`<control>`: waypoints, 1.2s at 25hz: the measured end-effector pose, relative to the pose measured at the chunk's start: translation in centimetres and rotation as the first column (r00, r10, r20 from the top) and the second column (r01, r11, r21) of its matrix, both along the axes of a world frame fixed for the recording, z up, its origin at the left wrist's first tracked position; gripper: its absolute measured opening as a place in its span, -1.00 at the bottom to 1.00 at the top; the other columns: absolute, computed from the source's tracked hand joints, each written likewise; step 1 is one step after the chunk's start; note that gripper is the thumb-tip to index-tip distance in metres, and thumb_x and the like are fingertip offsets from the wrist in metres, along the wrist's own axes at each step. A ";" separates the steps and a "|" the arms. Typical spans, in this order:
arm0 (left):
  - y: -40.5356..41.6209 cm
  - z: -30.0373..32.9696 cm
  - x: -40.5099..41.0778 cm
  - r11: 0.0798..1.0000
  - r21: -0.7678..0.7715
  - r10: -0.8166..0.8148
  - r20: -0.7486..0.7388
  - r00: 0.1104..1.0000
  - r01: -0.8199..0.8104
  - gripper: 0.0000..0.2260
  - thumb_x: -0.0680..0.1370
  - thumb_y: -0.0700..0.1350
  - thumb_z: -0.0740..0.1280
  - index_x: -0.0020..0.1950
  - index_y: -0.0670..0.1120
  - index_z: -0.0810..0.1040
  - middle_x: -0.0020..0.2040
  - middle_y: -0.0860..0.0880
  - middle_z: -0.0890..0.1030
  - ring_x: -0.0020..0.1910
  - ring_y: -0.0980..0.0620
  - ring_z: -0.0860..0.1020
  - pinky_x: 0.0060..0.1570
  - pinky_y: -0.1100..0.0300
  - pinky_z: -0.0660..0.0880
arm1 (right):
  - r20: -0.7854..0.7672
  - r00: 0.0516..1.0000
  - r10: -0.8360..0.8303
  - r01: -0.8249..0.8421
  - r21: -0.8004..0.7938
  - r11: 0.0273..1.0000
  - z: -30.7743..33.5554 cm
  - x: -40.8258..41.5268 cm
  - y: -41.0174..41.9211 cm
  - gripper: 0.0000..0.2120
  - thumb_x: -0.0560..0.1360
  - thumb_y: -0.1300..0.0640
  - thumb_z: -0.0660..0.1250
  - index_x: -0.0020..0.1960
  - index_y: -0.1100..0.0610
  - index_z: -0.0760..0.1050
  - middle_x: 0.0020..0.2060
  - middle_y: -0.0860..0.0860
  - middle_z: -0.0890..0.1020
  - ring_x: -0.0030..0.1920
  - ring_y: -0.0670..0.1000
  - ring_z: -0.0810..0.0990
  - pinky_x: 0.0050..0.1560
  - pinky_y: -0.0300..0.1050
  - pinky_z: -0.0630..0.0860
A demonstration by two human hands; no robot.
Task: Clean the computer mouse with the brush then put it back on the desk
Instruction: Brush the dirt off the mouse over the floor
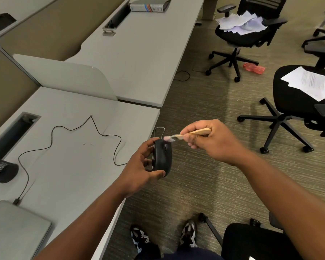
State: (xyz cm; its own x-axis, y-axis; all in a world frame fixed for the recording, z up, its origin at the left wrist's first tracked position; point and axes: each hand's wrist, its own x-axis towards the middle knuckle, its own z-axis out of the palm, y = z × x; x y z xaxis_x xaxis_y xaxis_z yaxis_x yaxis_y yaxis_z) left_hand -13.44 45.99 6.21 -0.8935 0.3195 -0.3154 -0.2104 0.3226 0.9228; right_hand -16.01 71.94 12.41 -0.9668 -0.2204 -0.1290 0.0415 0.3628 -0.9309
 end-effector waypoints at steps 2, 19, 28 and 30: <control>0.1 0.0 -0.1 1.000 0.002 0.008 -0.002 1.000 -0.008 -0.14 0.43 -0.30 0.60 0.43 0.45 0.34 0.44 0.18 0.52 0.28 -0.05 0.62 0.17 0.02 0.66 | 0.016 0.995 -0.099 0.100 -0.100 0.990 -0.4 0.1 -0.9 -0.93 0.59 0.12 0.43 0.00 0.07 0.69 -0.20 0.11 0.75 -0.19 0.11 0.73 -0.10 0.03 0.70; 0.1 -0.3 0.0 0.995 0.041 0.092 0.003 0.996 -0.092 -0.16 0.40 -0.24 0.64 0.44 0.40 0.35 0.43 0.16 0.51 0.24 -0.09 0.63 0.11 0.01 0.69 | 0.087 0.990 -0.110 0.117 -0.084 0.990 -0.9 1.5 -2.2 -0.84 0.58 0.25 0.33 -0.09 0.14 0.69 -0.29 0.12 0.74 -0.29 0.04 0.71 -0.17 0.04 0.69; 0.8 -0.3 0.2 0.995 -0.001 0.095 -0.049 0.994 -0.095 -0.16 0.40 -0.23 0.65 0.43 0.40 0.34 0.42 0.18 0.50 0.23 -0.05 0.63 -0.01 0.21 0.67 | -0.146 0.988 -0.051 0.062 0.071 0.996 -0.7 2.0 -3.5 -0.84 0.59 0.17 0.33 -0.04 0.04 0.69 -0.28 -0.08 0.71 -0.25 0.06 0.70 -0.21 0.20 0.66; 0.7 -0.4 0.2 0.992 0.014 0.129 -0.031 0.991 -0.128 -0.16 0.40 -0.25 0.64 0.48 0.32 0.34 0.47 0.12 0.49 0.27 -0.09 0.61 0.08 0.15 0.67 | -0.101 0.995 -0.021 0.028 0.075 0.997 -0.9 2.3 -3.2 -0.83 0.58 0.18 0.34 -0.06 0.05 0.70 -0.27 -0.07 0.72 -0.24 0.06 0.70 -0.19 0.20 0.67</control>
